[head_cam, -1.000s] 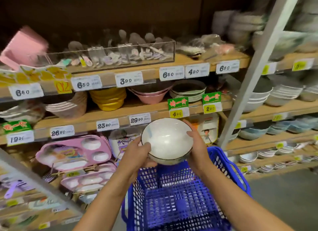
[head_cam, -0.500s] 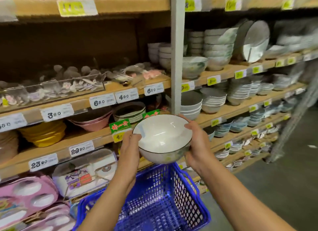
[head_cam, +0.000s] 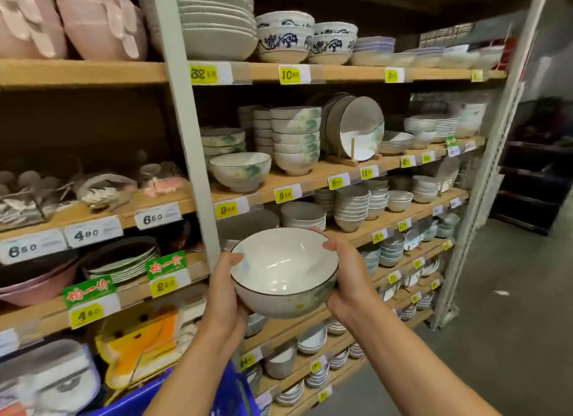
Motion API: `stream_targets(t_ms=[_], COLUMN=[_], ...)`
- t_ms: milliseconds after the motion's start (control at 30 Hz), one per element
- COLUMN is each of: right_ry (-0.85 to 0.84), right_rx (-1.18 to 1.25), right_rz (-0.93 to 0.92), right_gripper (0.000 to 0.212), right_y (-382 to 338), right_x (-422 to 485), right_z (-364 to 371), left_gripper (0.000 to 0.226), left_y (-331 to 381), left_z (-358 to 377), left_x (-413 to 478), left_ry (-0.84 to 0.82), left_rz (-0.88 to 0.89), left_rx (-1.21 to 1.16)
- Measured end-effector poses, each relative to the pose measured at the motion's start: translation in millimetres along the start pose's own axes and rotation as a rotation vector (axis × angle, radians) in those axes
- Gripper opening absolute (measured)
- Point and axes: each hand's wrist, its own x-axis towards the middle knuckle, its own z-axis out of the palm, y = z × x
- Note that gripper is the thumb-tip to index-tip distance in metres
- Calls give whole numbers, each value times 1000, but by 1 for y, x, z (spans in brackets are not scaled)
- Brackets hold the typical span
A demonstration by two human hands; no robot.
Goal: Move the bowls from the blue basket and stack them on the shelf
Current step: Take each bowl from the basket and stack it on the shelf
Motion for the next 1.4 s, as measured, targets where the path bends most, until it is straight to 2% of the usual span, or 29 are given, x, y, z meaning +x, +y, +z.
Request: stream_targets(t_ms=[67,233,367,500,667,767,867,933,1033,1133,1267,1333,1400], right_ry=[-1,-11,-48,-116,-225,-283,-263,-235,-237,-288,-344,-340,-361], right_rx=[-4,-2,-9,-46,-44,10,36,52,64,40,-136,-272,-367], right_rz=[-5,23,44,9,19,-33,-68,-85,-148,-170,-260,-303,-345], right_gripper=[41,38,38,38,38,40,37,34,31,33,30,47,65], right_y=[-14,-36,-47,-62,-84,-96,-105,-109,-112,-114,-104,-97,-90], right_x=[12,49,84,121,158,174,186,195,214,236,270,281,290], right_z=[-11,-22,-16,-1,27,47,69,85,110,134,153,157,157], left_gripper=[42,33,44,45,33,58,54,57,79,88,76,66,39], left_y=[-6,-10,-8,1,18,32,37,41,55,76,91,91,87], left_z=[17,44,58,66,67,66,69,74,81,89,87,81,74], left_x=[6,30,60,96,132,143,147,154,177,207,241,251,260], left_ry=[7,61,78,94,76,104,113,103,111,259,466,505,538], left_rz=[5,24,55,131,233,417,568,628,692,705,682,665,673], left_rx=[-3,5,13,-1,8,41,142,212,334,433,529,553,568])
